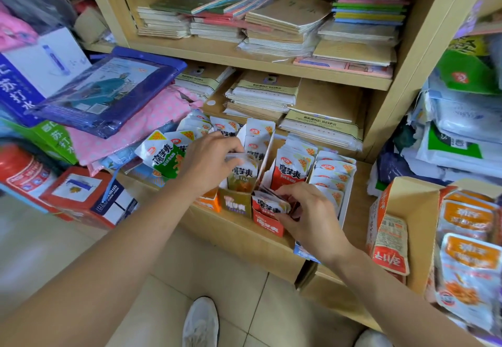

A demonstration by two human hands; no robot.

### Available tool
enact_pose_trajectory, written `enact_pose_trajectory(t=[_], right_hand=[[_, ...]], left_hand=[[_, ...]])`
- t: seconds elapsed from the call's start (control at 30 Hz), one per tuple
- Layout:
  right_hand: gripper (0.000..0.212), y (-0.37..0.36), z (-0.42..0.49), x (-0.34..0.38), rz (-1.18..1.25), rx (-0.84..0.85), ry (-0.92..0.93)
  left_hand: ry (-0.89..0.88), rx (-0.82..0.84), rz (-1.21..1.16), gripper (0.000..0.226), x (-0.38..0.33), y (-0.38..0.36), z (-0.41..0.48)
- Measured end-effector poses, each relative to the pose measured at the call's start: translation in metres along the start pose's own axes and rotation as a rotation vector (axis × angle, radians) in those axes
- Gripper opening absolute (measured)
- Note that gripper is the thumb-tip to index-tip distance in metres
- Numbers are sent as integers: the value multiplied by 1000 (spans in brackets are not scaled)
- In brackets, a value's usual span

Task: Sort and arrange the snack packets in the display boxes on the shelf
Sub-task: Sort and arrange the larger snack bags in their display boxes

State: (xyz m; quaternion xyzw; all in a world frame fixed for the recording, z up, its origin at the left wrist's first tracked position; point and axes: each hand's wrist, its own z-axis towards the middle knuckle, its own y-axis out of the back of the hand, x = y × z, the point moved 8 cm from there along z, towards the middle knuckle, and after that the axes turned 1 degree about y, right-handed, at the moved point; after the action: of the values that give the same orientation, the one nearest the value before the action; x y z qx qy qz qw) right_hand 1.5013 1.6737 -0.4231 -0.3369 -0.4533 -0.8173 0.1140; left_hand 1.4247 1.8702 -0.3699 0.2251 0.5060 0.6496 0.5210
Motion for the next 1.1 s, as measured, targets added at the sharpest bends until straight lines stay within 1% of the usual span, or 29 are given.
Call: enact_pose_trajectory(t=[0.07, 0.1, 0.17, 0.23, 0.27, 0.33, 0.4, 0.5, 0.6, 0.67, 0.73, 0.8, 0.87, 0.9, 0.97, 1.03, 1.07, 1.1], right_hand=[[37, -1, 2, 1, -48, -45, 36], [35, 1, 2, 0, -81, -73, 51], [27, 5, 1, 4, -136, -143, 119], [10, 9, -4, 15, -156, -187, 236], [5, 10, -6, 20, -167, -188, 291], [8, 8, -9, 24, -204, -157, 346], [11, 5, -10, 20, -217, -110, 344], [6, 2, -9, 16, -193, -72, 300], [11, 2, -7, 12, -180, -73, 263], [23, 2, -4, 10, -159, -57, 221], [37, 1, -2, 10, -126, -50, 180], [50, 2, 1, 17, -95, -64, 173], [53, -1, 6, 28, -95, -57, 206], [52, -4, 9, 34, -114, -44, 234], [49, -14, 16, 44, -200, 12, 280], [51, -30, 20, 50, -314, 120, 317], [52, -39, 20, 52, -351, 178, 334], [52, -46, 20, 52, -371, 225, 344]], left_hand=[[-25, -126, -53, 9, -1, 17, -17], [-57, -141, -71, 7, -4, 18, -27], [-114, -94, -91, 4, -7, 10, -47], [-95, -44, -118, 12, -4, -2, -67], [-64, -35, -130, 17, -1, -6, -75], [-30, -23, -162, 17, 1, -10, -88], [-30, -7, -231, 17, 1, -9, -96], [3, 26, -300, 29, 9, -11, -96], [60, 4, -243, 31, 16, -10, -90], [70, 13, -238, 43, 16, -5, -81], [90, 17, -311, 52, 21, 4, -70], [164, -38, -355, 53, 39, 11, -58], [255, -72, -278, 53, 57, 8, -47], [288, -46, -216, 54, 62, 1, -42], [320, 88, -95, 59, 66, -22, -33], [306, 215, 4, 65, 65, -45, -28], [300, 227, 29, 65, 65, -49, -28], [295, 189, 40, 63, 67, -47, -27]])
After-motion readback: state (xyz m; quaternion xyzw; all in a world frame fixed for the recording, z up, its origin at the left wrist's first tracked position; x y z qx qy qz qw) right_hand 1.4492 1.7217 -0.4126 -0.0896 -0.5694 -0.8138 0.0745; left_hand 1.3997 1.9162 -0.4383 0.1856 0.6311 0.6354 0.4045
